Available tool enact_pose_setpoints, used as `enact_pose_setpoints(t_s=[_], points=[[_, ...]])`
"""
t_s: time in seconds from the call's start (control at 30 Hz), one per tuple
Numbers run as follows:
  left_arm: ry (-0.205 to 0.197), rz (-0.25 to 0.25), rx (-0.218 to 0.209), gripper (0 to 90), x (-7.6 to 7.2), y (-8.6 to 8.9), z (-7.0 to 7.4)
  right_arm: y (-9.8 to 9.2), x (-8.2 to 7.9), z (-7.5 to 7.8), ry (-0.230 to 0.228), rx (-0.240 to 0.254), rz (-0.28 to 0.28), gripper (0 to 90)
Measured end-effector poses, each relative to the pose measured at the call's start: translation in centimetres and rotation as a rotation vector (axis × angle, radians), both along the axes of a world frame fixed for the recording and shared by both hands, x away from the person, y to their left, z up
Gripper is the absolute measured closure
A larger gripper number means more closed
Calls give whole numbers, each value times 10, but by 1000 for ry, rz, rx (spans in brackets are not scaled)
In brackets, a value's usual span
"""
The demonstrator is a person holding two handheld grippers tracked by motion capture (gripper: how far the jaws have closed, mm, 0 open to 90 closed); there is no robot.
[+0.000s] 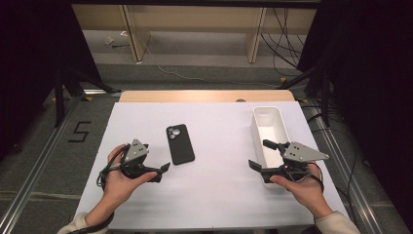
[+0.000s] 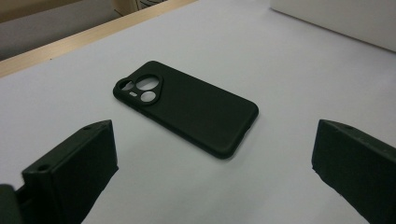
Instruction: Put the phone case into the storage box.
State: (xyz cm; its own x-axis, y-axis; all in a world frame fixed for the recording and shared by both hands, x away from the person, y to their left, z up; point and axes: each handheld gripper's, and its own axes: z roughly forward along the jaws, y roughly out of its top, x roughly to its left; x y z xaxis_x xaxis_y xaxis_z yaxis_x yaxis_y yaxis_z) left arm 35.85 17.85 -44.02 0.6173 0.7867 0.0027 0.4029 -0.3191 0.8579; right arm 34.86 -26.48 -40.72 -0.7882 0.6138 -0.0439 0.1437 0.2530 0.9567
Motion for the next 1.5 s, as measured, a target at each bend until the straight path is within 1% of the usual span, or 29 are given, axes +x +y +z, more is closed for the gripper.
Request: enact_pose_setpoints(t_s=[0.07, 0.23, 0.3, 0.33, 0.37, 0.4, 0.43, 0.47, 0.5, 0.57, 0.6, 0.73, 0.87, 0.97, 1.0, 1.03, 1.1, 1.27, 1.3, 1.33, 1.37, 1.5], points=[[-1, -1, 0, 0, 0, 0, 0, 2, -1, 0, -5, -1, 1, 164], [-1, -3, 1, 6, 0, -1, 0, 3, -2, -1, -1, -6, 5, 164], [-11, 5, -3, 45, 0, -2, 2, 3, -2, -1, -2, -8, 3, 165], [-12, 10, 1, 105, 0, -3, 2, 3, -1, -1, -4, -4, 1, 166], [-14, 11, -8, 181, 1, -4, 3, 3, -1, -1, -3, 0, -1, 167], [-19, 9, -13, 434, 4, -7, 5, 3, -1, -1, -3, 4, -1, 170], [-19, 9, -13, 558, 4, -7, 5, 3, -1, -1, -3, 4, -1, 170], [-22, 11, 0, 558, 6, -9, 5, 4, -1, -1, -2, 4, -1, 171], [-17, 4, 6, 676, 9, -12, 6, 4, 0, -1, -3, 1, 0, 172], [3, 6, 30, 832, 16, -19, 5, 5, 0, -1, -2, 0, 2, 174], [25, -2, 41, 896, 21, -25, 2, 5, 0, -1, -3, 0, 3, 175], [67, -21, 41, 899, 35, -41, -3, 6, 1, -2, 3, 2, -1, 179], [81, -22, 63, 899, 52, -62, -8, 6, 1, -2, 5, 2, 3, 181], [100, -31, 100, 899, 63, -76, -15, 7, 1, -3, 4, 2, 4, 182], [115, -31, 110, 899, 66, -82, -18, 7, 1, -3, 6, 4, 5, 182], [120, -30, 114, 899, 68, -85, -20, 6, 1, -3, 7, 5, 6, 182], [122, -31, 136, 899, 73, -91, -25, 6, 1, -3, 8, 5, 5, 182], [144, -57, 158, 899, 80, -106, -33, 6, 0, -4, 13, 2, 5, 182], [144, -63, 164, 899, 80, -108, -35, 6, 1, -4, 13, 2, 4, 185], [139, -72, 186, 898, 81, -113, -38, 6, 0, -4, 15, 4, 6, 187], [139, -72, 186, 899, 81, -113, -38, 6, 0, -4, 16, 5, 5, 187], [136, -82, 215, 899, 81, -118, -41, 6, 0, -4, 18, 5, 4, 187]])
